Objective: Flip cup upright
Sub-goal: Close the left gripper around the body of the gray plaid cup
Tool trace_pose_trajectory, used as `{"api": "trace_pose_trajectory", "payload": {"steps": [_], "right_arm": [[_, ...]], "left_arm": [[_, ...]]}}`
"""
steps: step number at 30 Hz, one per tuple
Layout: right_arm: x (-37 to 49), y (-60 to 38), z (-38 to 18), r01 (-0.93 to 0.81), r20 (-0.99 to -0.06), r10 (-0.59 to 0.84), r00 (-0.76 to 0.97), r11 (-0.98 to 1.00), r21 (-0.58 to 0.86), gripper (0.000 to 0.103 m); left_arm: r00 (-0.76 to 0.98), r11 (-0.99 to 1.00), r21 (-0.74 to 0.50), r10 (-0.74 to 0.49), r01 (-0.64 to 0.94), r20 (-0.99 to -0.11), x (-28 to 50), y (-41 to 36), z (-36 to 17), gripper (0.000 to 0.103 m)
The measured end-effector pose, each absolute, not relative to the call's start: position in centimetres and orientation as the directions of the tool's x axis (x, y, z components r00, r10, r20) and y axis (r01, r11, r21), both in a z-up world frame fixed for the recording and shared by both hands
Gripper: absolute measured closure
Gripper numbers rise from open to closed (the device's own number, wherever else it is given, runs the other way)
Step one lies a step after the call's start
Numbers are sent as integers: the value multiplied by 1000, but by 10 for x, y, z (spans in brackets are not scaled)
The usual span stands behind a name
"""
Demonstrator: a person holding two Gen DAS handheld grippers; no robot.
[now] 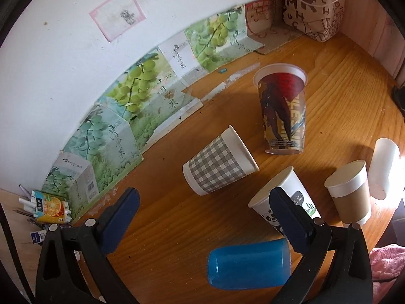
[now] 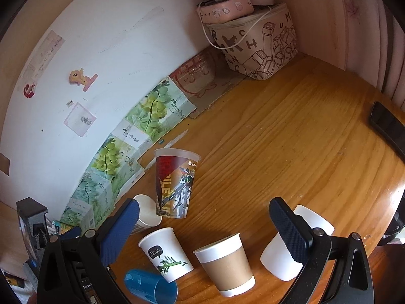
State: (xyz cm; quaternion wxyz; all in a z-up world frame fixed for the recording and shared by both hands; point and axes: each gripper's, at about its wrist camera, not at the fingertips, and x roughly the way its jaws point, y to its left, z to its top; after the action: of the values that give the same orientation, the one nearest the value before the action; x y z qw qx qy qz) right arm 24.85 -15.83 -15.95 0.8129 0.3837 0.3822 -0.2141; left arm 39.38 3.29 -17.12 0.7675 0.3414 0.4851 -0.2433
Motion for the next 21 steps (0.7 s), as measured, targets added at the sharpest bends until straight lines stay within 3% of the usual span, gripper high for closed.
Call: {"api": "trace_pose_trajectory", "payload": {"steps": [21], "right_arm": [[241,-171,-180,694,-810,-46,585,545,470,0]], "left_arm": [[407,435,372,13,820,-913,418,-7,-214,1]]}}
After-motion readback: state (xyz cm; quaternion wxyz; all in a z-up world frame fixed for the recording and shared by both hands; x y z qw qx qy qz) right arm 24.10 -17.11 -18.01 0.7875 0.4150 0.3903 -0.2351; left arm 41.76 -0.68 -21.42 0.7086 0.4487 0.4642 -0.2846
